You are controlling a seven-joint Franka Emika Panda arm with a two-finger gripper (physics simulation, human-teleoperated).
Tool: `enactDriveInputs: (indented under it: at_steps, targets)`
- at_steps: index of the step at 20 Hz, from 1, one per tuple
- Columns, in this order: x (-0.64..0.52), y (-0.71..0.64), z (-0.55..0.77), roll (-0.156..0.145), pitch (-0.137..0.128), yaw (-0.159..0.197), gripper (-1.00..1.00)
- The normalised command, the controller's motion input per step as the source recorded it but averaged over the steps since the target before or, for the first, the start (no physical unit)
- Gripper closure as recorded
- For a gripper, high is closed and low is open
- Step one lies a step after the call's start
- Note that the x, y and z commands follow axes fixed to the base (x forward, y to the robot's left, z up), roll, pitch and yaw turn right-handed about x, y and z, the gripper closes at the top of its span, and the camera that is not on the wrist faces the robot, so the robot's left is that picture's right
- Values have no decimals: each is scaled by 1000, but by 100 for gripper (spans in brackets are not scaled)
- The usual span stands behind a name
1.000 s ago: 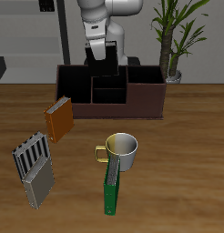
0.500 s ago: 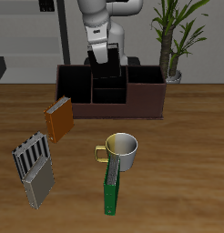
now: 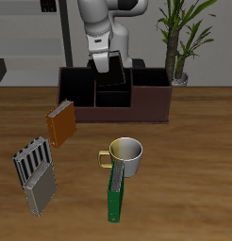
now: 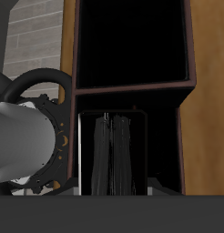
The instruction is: Place the black book into the back desk caddy's back compartment and place the striped book into the back desk caddy's right compartment
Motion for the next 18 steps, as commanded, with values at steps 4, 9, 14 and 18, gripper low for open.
enactDriveInputs:
  at_steps: [4, 9, 14, 18]
  targets:
    - [-3, 14, -252, 2, 41, -8, 100]
    - [2, 67, -215, 16, 41, 13, 100]
    - [-1, 28, -186, 2, 42, -13, 100]
    - [4, -28, -245, -9, 58, -9, 100]
